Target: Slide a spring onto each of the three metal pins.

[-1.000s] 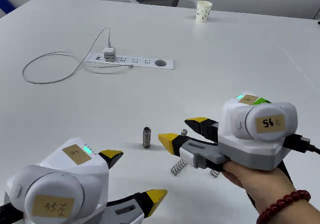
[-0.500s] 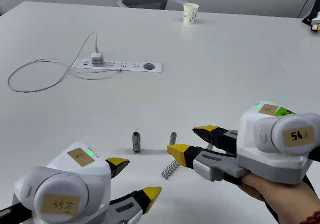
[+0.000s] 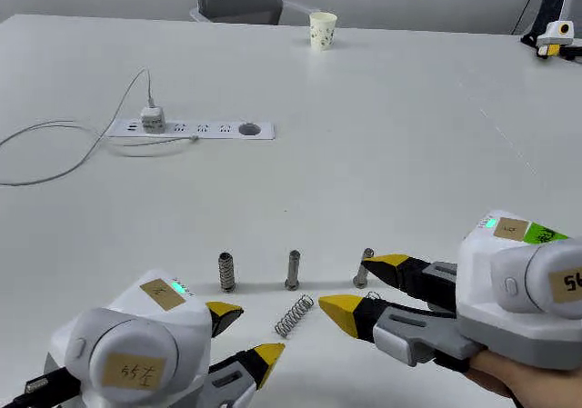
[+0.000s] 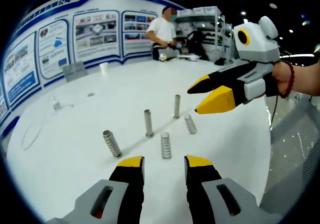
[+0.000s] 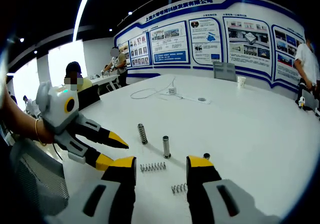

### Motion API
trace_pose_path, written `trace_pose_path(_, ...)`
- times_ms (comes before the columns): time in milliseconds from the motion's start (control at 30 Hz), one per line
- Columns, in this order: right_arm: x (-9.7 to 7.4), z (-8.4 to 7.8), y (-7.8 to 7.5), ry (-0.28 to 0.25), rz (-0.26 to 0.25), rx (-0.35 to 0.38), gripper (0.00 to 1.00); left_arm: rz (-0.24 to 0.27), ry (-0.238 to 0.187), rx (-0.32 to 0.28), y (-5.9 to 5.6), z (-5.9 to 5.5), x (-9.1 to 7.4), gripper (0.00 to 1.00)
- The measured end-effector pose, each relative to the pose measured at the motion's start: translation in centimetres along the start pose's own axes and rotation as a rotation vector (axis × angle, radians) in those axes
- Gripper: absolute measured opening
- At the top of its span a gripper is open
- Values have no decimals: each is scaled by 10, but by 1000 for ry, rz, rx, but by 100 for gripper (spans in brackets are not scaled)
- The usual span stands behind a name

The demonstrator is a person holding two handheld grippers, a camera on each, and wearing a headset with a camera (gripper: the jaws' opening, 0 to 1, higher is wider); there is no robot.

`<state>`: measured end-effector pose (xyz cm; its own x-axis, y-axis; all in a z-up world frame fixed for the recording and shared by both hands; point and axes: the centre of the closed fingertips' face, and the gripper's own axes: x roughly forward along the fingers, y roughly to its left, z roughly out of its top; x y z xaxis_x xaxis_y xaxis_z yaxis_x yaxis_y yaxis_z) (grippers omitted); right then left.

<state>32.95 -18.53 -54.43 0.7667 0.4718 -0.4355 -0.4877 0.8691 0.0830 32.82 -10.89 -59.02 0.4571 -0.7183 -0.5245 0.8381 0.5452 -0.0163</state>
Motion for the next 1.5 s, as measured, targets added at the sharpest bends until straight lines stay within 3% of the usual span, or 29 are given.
trace_pose_path(767,-15,-22,-12,30,-28,25,40,-54,84,13,-2,-12,42,20)
trace_pose_path(1033,-15,-26,-14,37,-42,39,40,-56,108,20,-3,-16,47,16)
trace_pose_path(1200,-14,-27,-13,37,-44,43,40,-60,101,21,-2,-16,48,14)
trace_pose_path(1500,-10,-23,-13,31,-51,64,39,-63,111,83,-3,-17,48,11)
